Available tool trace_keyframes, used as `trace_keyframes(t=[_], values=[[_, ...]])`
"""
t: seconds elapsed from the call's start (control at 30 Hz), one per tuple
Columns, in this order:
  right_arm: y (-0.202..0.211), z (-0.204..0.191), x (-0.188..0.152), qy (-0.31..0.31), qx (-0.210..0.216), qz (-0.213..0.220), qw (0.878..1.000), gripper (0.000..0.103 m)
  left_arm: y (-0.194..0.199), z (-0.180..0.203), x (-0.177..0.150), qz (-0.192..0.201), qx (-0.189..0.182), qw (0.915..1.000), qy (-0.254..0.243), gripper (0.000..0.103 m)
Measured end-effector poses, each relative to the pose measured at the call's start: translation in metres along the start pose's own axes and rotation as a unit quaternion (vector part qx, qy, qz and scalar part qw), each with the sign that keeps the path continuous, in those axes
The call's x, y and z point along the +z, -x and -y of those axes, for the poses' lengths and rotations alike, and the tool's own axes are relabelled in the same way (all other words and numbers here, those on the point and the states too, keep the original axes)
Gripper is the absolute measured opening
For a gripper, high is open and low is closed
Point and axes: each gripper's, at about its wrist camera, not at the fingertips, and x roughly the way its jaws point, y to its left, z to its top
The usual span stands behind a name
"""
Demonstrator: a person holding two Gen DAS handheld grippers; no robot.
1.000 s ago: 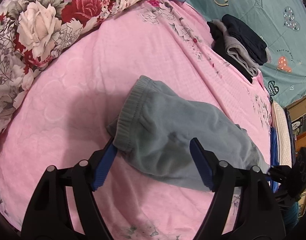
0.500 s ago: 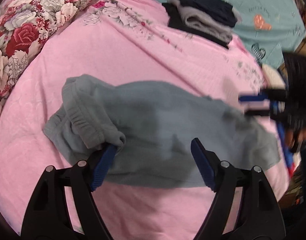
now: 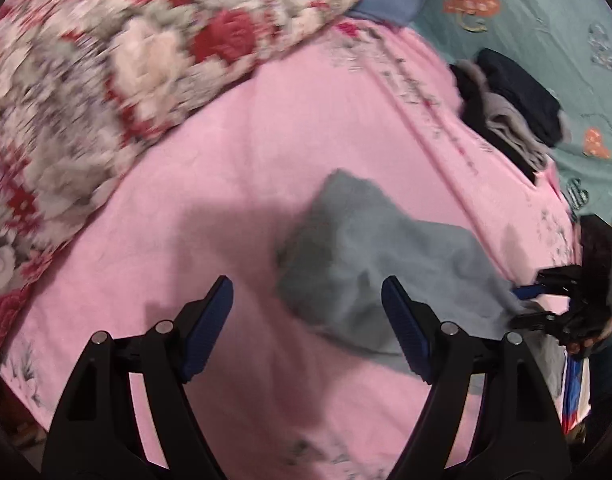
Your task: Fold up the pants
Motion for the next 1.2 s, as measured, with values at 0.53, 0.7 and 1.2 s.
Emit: trace_keyframes(t=[0.53, 0.7, 1.2], values=[[0.04, 0.045, 0.001, -0.045, -0.046, 0.063, 0.996, 0.043, -0.044, 0.08, -0.018, -0.056, -0.021, 0.9885, -0.139, 0.08], [0.021, 0.035, 0.01, 0.001, -0.086, 0.036, 0.996, 0.043, -0.043, 0.067, -0.014, -0.058, -0.009, 0.9901, -0.127, 0.08], [-0.004, -0.002, 0.015, 0.154, -0.174, -0.042, 0.972, 0.05, -0.043, 0.063, -0.013, -0.054, -0.01, 0.9908, -0.124, 0.08]])
